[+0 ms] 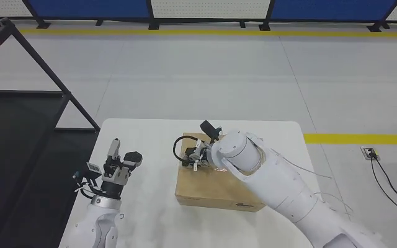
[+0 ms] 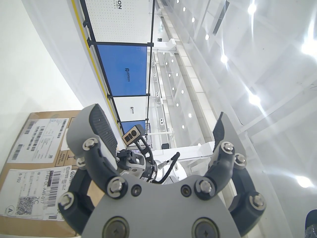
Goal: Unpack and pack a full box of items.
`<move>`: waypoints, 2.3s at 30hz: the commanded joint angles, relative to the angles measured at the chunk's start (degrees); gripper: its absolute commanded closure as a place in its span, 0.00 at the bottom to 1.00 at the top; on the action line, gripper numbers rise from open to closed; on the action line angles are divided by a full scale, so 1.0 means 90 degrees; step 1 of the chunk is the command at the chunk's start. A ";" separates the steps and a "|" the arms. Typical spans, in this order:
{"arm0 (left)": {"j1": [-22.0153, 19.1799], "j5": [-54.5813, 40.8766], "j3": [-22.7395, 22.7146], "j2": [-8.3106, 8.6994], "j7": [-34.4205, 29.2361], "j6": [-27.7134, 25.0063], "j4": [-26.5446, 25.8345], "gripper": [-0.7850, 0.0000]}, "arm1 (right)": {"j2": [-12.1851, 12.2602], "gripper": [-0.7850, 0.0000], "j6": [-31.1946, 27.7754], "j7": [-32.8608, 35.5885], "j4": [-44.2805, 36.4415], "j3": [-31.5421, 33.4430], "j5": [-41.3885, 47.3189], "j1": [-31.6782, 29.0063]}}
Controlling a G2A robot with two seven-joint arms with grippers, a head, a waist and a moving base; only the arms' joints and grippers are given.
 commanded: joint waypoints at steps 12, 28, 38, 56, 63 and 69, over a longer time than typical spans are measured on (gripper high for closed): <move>-0.0138 0.0132 0.0126 0.0011 -0.0087 0.0080 0.0045 0.00 | 0.0483 1.00 0.0523 -0.0220 -0.1227 0.1011 -0.0572 -0.1051; -0.0225 0.0145 0.0157 0.0025 -0.0108 0.0130 0.0062 0.00 | 0.0933 1.00 0.1252 -0.0229 -0.2261 0.2252 -0.0920 -0.2050; -0.0284 0.0167 0.0188 0.0033 -0.0108 0.0170 0.0061 0.00 | 0.1096 1.00 0.1630 -0.0355 -0.2474 0.2745 -0.1007 -0.2467; -0.0404 0.0252 0.0327 0.0038 -0.0119 0.0183 0.0090 0.00 | 0.1282 1.00 0.1732 -0.1700 -0.3446 0.4020 -0.0770 -0.3839; -0.0497 0.0286 0.0424 0.0038 -0.0155 0.0227 0.0107 0.00 | 0.1284 1.00 0.1732 -0.2275 -0.4059 0.4499 -0.0374 -0.4378; -0.0561 0.0327 0.0468 0.0040 -0.0156 0.0275 0.0140 0.00 | 0.1249 1.00 0.1618 -0.2768 -0.4381 0.4942 0.0002 -0.4764</move>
